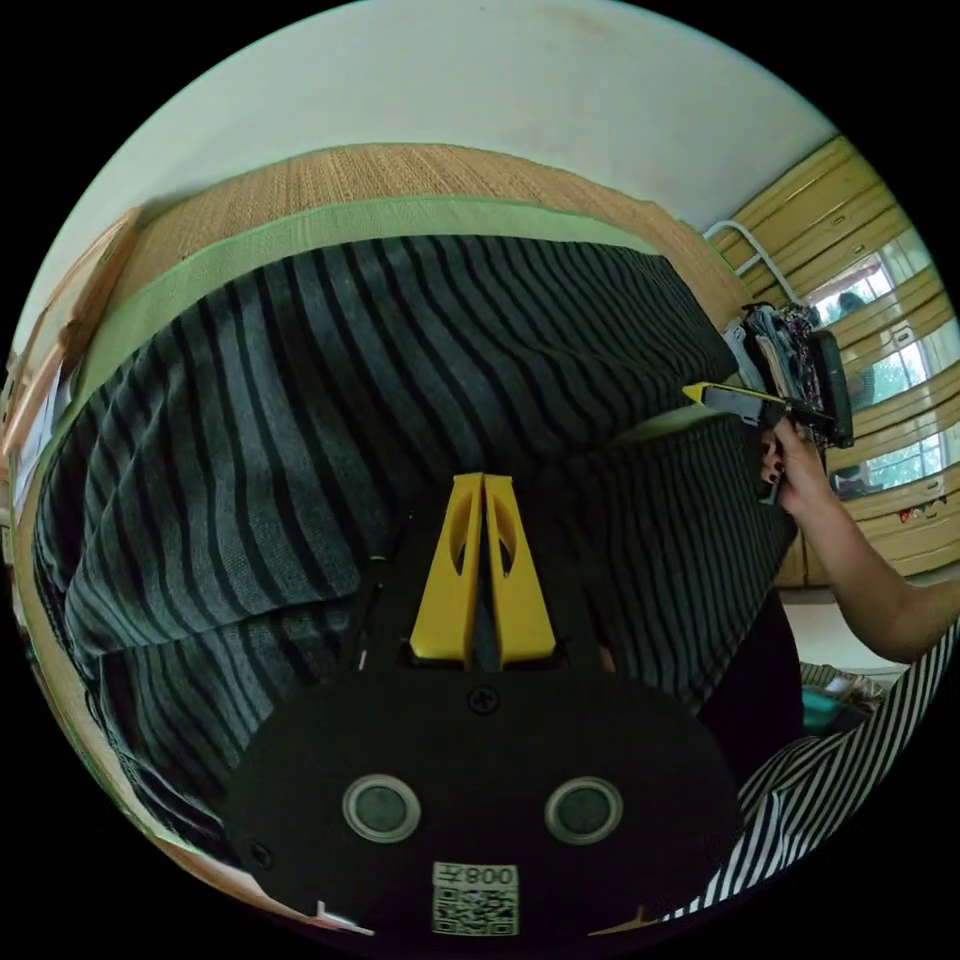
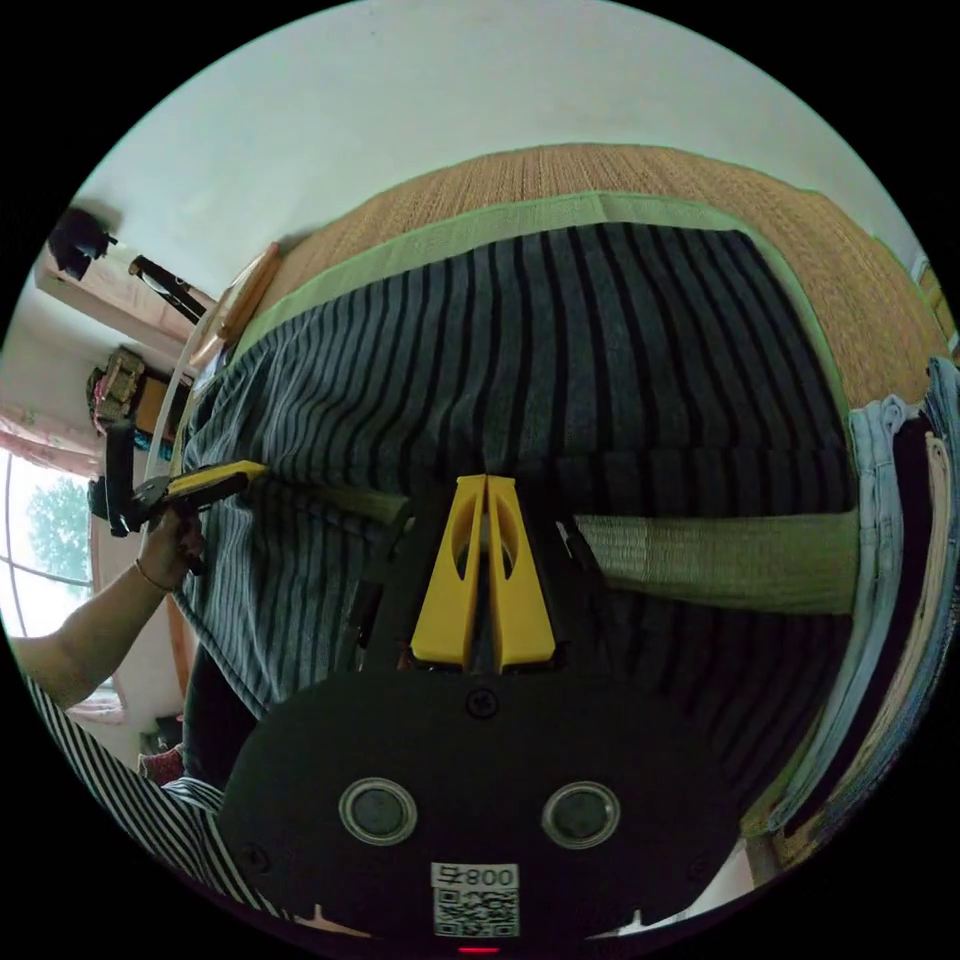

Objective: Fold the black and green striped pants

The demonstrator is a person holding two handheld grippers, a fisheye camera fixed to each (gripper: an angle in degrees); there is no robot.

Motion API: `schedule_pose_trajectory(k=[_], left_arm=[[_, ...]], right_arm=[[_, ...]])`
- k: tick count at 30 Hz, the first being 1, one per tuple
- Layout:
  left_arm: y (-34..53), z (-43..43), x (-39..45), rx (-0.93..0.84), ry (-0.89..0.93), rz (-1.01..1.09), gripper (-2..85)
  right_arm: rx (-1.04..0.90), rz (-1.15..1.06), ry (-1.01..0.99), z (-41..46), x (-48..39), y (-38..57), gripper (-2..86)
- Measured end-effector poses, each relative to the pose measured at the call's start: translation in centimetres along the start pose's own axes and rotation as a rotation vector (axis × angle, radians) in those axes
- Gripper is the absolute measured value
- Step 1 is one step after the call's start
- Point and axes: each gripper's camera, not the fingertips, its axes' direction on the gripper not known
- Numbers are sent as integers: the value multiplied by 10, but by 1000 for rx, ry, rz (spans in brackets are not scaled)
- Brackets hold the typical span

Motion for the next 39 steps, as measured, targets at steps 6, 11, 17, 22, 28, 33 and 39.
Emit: schedule_pose_trajectory(k=[6, 11, 17, 22, 28, 33, 39], left_arm=[[-54, 31, 48, 56, 103, 159, 47], [-91, 101, 95, -92, -58, 313, 59], [-106, 134, 111, -76, -110, 358, 22], [-114, 151, 120, -33, -133, 368, 10], [-116, 172, 125, 8, -133, 368, 8], [-131, 200, 125, -25, -103, 342, 8], [-146, 228, 126, -51, -116, 356, 3]], right_arm=[[174, 160, 98, -65, 80, 21, 64], [137, 252, 237, -86, 145, 16, 87], [-16, 233, 293, -68, 179, 5, 60], [5, 166, 255, -95, 196, 16, 9], [131, 145, 152, -133, 220, 50, 12], [-4, 129, 266, -98, 234, 35, 64], [-86, 120, 275, -81, 256, 28, 55]])
